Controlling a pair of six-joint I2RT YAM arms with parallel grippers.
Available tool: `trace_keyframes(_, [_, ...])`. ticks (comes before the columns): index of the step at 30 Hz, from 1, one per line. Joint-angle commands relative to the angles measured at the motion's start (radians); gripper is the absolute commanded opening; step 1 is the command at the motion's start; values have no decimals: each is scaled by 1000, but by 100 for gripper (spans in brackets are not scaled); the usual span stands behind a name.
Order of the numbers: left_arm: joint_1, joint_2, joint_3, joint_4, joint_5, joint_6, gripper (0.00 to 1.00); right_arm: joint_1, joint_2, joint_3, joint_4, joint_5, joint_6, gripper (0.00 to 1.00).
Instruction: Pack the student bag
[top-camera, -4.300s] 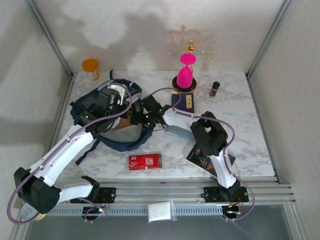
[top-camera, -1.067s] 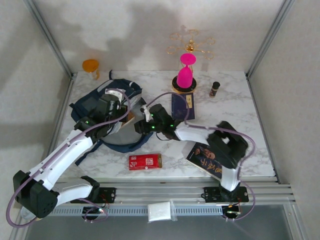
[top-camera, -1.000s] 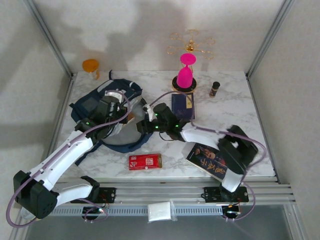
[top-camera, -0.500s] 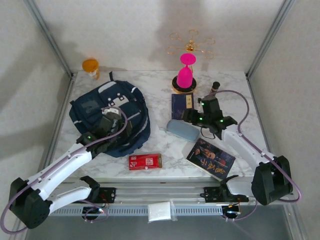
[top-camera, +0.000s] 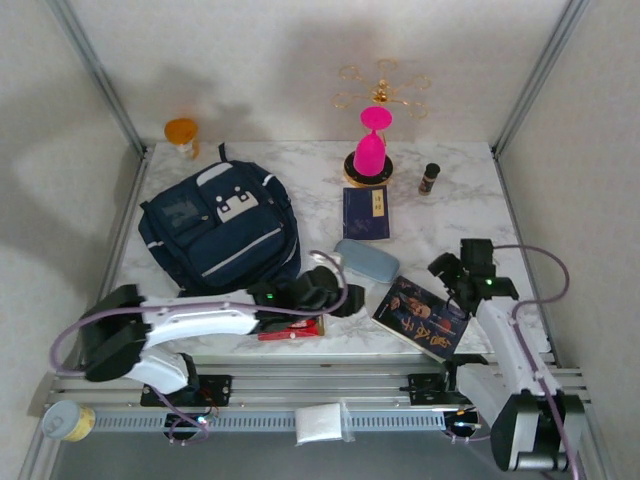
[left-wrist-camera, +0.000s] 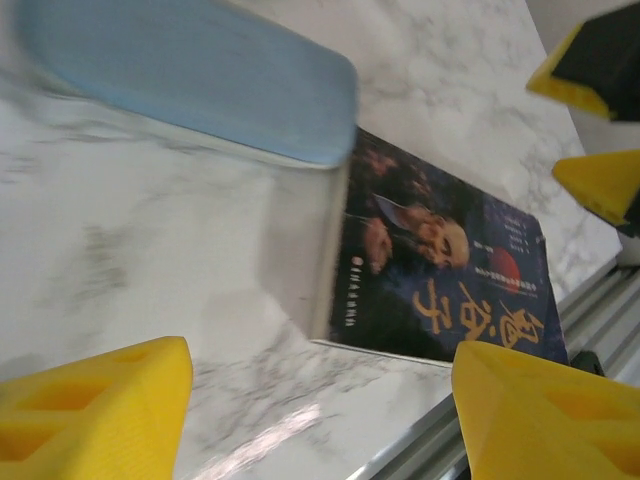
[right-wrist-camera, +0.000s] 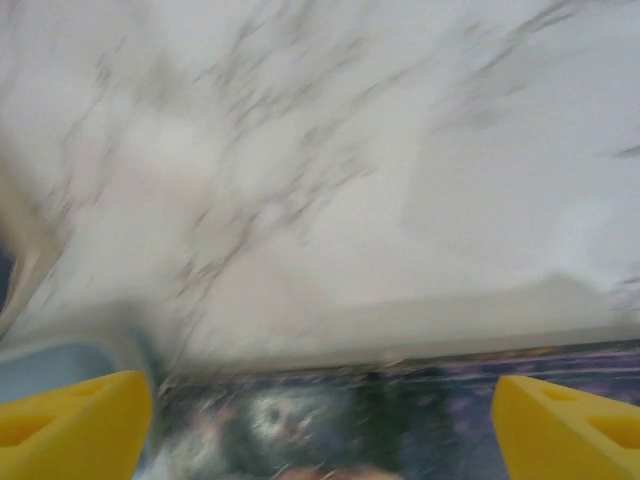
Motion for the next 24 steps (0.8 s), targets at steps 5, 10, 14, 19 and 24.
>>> trace_keyframes(5, [-32, 263, 167, 138, 122, 84, 69, -107, 27, -66, -73, 150, 156, 99])
trace_keyframes(10, [-23, 341, 220, 118, 117, 116, 71, -106, 66, -118, -17, 99, 164, 99])
trace_keyframes(14, [-12, 425, 298, 45, 99, 103, 72, -52, 93, -132, 31, 28, 178, 99])
trace_keyframes(19, [-7, 453, 272, 52, 97, 56, 72, 17, 135, -112, 87, -82, 199, 99])
trace_keyframes(24, [2, 400, 188, 58, 36, -14, 72, 123, 222, -50, 202, -140, 203, 99])
